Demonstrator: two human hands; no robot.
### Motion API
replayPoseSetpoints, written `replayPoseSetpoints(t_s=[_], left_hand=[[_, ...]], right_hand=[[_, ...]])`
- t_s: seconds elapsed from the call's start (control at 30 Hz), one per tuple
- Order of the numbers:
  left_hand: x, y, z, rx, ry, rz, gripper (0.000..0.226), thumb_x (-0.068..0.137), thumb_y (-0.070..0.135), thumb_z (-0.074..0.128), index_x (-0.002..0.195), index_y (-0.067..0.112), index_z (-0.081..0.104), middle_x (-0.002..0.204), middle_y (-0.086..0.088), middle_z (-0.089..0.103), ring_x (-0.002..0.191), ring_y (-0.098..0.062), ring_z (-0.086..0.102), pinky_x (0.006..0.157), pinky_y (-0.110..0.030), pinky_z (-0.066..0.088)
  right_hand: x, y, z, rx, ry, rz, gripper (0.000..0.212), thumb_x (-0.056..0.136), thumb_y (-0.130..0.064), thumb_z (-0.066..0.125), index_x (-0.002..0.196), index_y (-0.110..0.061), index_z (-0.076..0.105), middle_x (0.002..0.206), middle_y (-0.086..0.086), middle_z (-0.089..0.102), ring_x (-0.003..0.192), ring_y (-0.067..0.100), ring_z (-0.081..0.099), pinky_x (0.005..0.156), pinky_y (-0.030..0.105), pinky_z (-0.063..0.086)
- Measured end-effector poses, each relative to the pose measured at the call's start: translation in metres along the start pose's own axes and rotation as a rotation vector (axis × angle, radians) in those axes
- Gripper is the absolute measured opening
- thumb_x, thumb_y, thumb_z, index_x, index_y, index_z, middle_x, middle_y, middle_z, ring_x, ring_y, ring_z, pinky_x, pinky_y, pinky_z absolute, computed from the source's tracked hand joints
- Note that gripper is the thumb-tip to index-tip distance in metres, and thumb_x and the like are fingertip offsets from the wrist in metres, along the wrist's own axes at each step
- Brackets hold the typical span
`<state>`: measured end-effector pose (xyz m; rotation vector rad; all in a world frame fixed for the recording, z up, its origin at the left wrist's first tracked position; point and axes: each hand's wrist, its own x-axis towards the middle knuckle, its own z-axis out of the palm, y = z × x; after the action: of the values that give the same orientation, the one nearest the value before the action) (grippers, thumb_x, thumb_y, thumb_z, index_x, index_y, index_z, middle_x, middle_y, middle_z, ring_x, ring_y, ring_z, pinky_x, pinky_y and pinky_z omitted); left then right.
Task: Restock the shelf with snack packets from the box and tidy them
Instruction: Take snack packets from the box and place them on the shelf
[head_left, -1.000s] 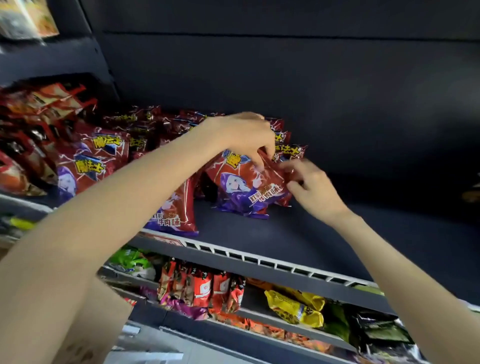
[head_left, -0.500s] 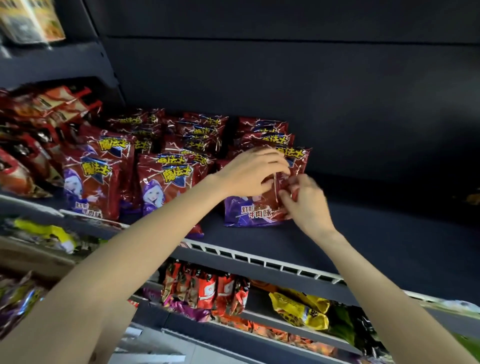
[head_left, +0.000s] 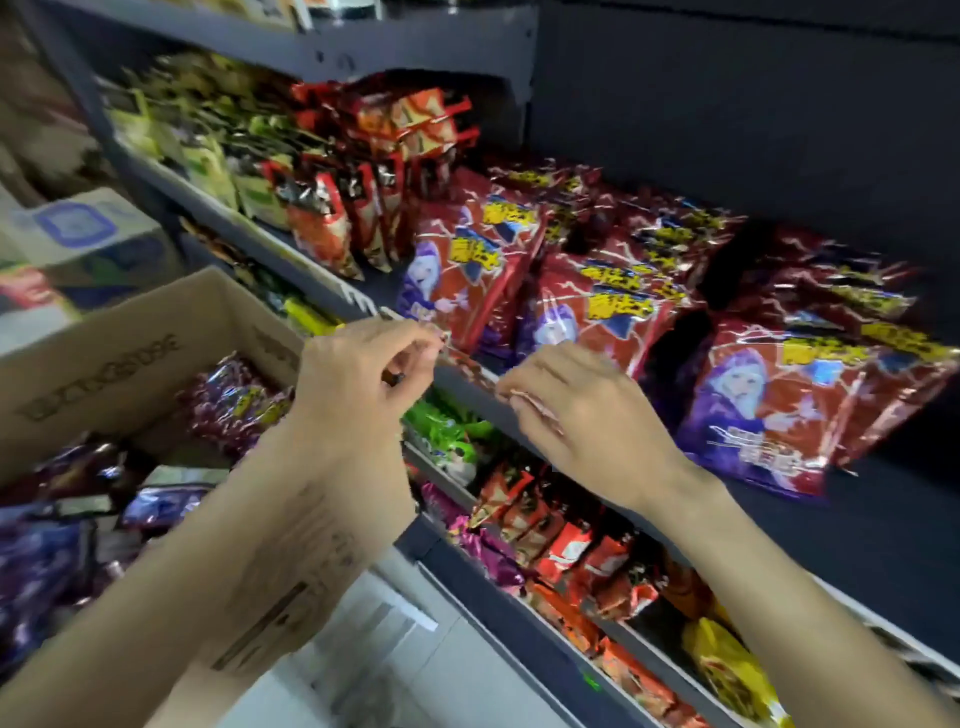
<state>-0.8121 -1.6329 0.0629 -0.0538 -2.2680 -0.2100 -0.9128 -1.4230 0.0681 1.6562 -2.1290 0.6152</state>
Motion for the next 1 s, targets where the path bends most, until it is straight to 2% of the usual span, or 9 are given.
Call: replayPoseSetpoints(t_s=[0.07, 0.17, 0.23, 0.33, 0.57, 0.67, 0.8, 0.9, 1.0], left_hand=[[-0.03, -0.038, -0.03, 0.07, -0.285, -0.235, 0.025, 0.088, 0.039, 0.05, 0.096, 0.025, 0.069, 0.07, 0.014, 0.06, 0.068, -0.003, 0.055, 0.058, -0.027, 0.046], [-0.08, -0.097, -0.066, 0.213, -0.666, -0.488, 0.022, 0.089, 0.037, 0.058, 0.11, 0.034, 0.064, 0.089, 0.015, 0.068, 0.083, -0.012, 0.064, 0.067, -0.028, 0.049], [-0.113, -0.131, -0.082, 0.216, -0.752, -0.594, 0.024, 0.086, 0.032, 0.062, 0.11, 0.034, 0.064, 0.091, 0.014, 0.07, 0.089, -0.015, 0.066, 0.073, -0.032, 0.052], [-0.161, -0.178, -0.094, 0.157, -0.687, -0.707, 0.022, 0.085, 0.021, 0.065, 0.107, 0.025, 0.067, 0.094, 0.007, 0.071, 0.088, -0.017, 0.067, 0.072, -0.033, 0.052], [-0.248, -0.268, -0.089, 0.239, -0.747, -0.74, 0.038, 0.081, 0.016, 0.067, 0.119, 0.015, 0.062, 0.113, -0.009, 0.064, 0.102, -0.031, 0.061, 0.08, -0.041, 0.052], [-0.259, -0.294, -0.075, 0.245, -0.924, -0.687, 0.059, 0.082, 0.039, 0.067, 0.135, 0.022, 0.047, 0.13, -0.007, 0.053, 0.113, -0.029, 0.054, 0.09, -0.04, 0.047], [-0.252, -0.307, -0.057, 0.154, -1.288, -0.579, 0.08, 0.08, 0.053, 0.064, 0.146, 0.034, 0.024, 0.153, 0.001, 0.021, 0.14, -0.023, 0.019, 0.113, -0.042, 0.021], [-0.243, -0.309, -0.052, 0.101, -1.531, -0.55, 0.099, 0.075, 0.043, 0.073, 0.149, 0.036, 0.008, 0.158, 0.001, 0.002, 0.145, -0.025, 0.001, 0.115, -0.049, 0.01], [-0.247, -0.306, -0.051, 0.138, -1.628, -0.49, 0.107, 0.074, 0.029, 0.075, 0.15, 0.034, 0.0, 0.158, 0.001, -0.004, 0.145, -0.026, -0.002, 0.115, -0.049, 0.019]], right_hand=[[0.029, -0.017, 0.029, 0.042, -0.189, -0.065, 0.028, 0.093, -0.029, 0.041, 0.103, -0.018, 0.064, 0.094, 0.0, 0.062, 0.087, 0.022, 0.057, 0.076, 0.031, 0.044], [0.072, -0.042, 0.074, 0.116, -0.355, -0.18, 0.025, 0.093, -0.028, 0.045, 0.106, -0.02, 0.065, 0.096, 0.002, 0.064, 0.09, 0.025, 0.061, 0.068, 0.031, 0.048], [0.101, -0.059, 0.105, 0.157, -0.425, -0.236, 0.022, 0.097, -0.025, 0.046, 0.11, -0.021, 0.063, 0.101, 0.0, 0.063, 0.096, 0.021, 0.061, 0.066, 0.03, 0.046], [0.143, -0.083, 0.16, 0.194, -0.545, -0.29, 0.022, 0.097, -0.026, 0.046, 0.113, -0.018, 0.059, 0.103, 0.0, 0.062, 0.099, 0.02, 0.059, 0.074, 0.04, 0.05], [0.198, -0.124, 0.305, 0.115, -0.91, -0.361, 0.037, 0.092, -0.026, 0.06, 0.127, -0.019, 0.052, 0.125, 0.004, 0.058, 0.115, 0.023, 0.054, 0.084, 0.036, 0.046], [0.201, -0.129, 0.348, 0.127, -1.117, -0.358, 0.054, 0.089, -0.021, 0.064, 0.138, -0.018, 0.042, 0.137, 0.004, 0.051, 0.122, 0.023, 0.051, 0.089, 0.034, 0.045], [0.195, -0.13, 0.371, 0.201, -1.367, -0.278, 0.074, 0.088, -0.011, 0.064, 0.148, -0.024, 0.022, 0.144, 0.003, 0.042, 0.124, 0.023, 0.047, 0.088, 0.031, 0.045], [0.19, -0.125, 0.378, 0.219, -1.369, -0.251, 0.082, 0.082, -0.022, 0.073, 0.146, -0.026, 0.023, 0.145, 0.0, 0.041, 0.123, 0.021, 0.048, 0.082, 0.025, 0.041], [0.191, -0.118, 0.377, 0.115, -1.312, -0.261, 0.084, 0.079, -0.033, 0.075, 0.145, -0.025, 0.022, 0.144, 0.0, 0.033, 0.117, 0.022, 0.05, 0.073, 0.026, 0.039]])
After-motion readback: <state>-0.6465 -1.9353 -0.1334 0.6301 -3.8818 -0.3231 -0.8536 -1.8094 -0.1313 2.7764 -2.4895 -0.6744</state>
